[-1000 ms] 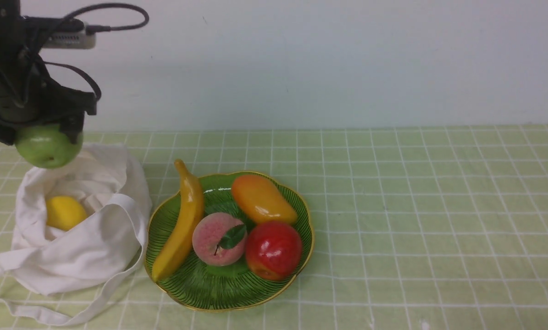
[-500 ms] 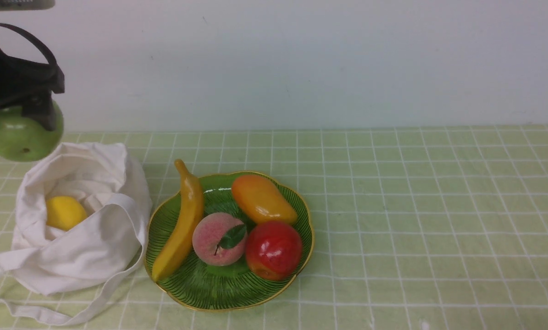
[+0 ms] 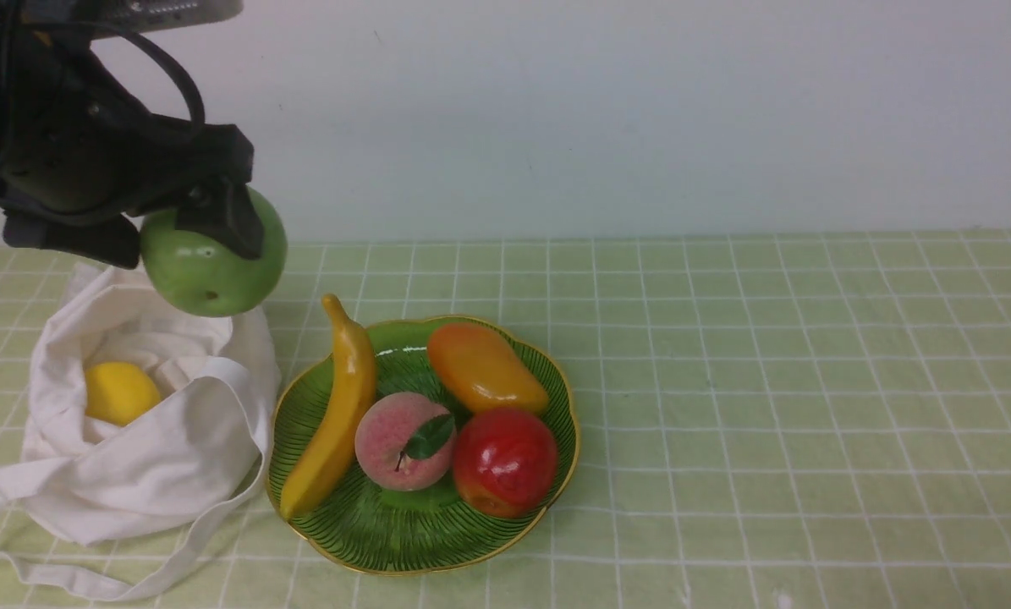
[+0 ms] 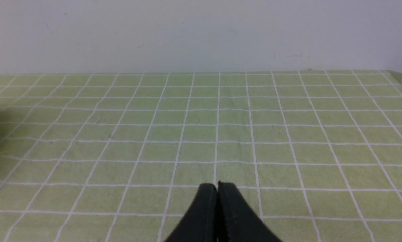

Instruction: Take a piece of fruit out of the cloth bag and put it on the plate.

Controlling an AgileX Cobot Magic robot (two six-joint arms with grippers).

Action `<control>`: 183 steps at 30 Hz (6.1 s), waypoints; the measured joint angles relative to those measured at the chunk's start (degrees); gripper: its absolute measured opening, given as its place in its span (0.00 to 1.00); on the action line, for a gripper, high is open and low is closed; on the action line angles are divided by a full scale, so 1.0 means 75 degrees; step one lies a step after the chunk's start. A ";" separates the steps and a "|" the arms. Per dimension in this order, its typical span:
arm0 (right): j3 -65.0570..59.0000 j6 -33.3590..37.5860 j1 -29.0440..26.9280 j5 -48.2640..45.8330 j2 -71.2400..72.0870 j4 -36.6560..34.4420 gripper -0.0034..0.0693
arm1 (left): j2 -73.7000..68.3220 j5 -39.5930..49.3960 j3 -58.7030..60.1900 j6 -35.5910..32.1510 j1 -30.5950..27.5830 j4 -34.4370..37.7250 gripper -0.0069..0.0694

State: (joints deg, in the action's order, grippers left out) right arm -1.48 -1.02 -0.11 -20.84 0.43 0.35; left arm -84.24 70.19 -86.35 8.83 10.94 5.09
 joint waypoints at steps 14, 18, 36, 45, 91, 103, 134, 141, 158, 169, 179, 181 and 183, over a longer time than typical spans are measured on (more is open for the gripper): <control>0.0000 0.0000 0.0000 0.0000 0.0000 0.0000 0.03 | -0.1153 -0.0147 0.0000 0.0000 0.1628 0.0023 0.88; 0.0000 0.0000 0.0000 0.0000 0.0000 0.0000 0.03 | -0.1565 -0.0289 0.0000 0.0000 0.2018 0.0039 0.88; 0.0000 0.0000 0.0000 0.0000 0.0000 0.0000 0.03 | -0.2567 -0.0869 0.0000 -0.0021 0.2287 -0.0255 0.88; 0.0000 0.0000 0.0000 0.0000 0.0000 0.0000 0.03 | -0.2589 -0.1661 0.0000 0.0352 0.2287 -0.1757 0.88; 0.0000 0.0000 0.0000 0.0000 0.0000 0.0000 0.03 | -0.3608 -0.1916 0.0000 0.0938 0.2287 -0.2189 0.89; 0.0000 0.0000 0.0000 0.0000 0.0000 0.0000 0.03 | -0.3408 -0.1904 0.0000 0.0938 0.2287 -0.2211 0.90; 0.0000 0.0000 0.0000 0.0000 0.0000 0.0000 0.03 | -0.3408 -0.0249 -0.1094 0.0990 0.2287 -0.2202 0.85; 0.0000 0.0000 0.0000 0.0000 0.0000 0.0000 0.03 | -0.2917 -0.0005 -0.2030 0.0294 0.2293 -0.2112 0.23; 0.0000 0.0000 0.0000 0.0000 0.0000 0.0000 0.03 | 0.3222 -0.0849 0.3152 -0.0067 0.2301 -0.1424 0.08; 0.0000 0.0000 0.0000 0.0000 0.0000 0.0000 0.03 | 0.6509 -0.6361 0.7619 0.0627 0.2301 -0.1142 0.08; 0.0000 0.0000 0.0000 0.0000 0.0000 0.0000 0.03 | 0.6743 -0.6962 0.8131 0.0683 0.2301 -0.1142 0.08; 0.0000 0.0000 0.0000 0.0000 0.0000 0.0000 0.03 | 0.6743 -0.6962 0.8139 0.0683 0.2301 -0.1142 0.08; 0.0000 0.0000 0.0000 0.0000 0.0000 0.0000 0.03 | 0.6743 -0.6958 0.8139 0.0676 0.2301 -0.1142 0.08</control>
State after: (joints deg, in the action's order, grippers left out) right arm -1.48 -1.02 -0.11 -20.84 0.43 0.35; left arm -33.67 18.01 -25.31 13.90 28.20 -3.47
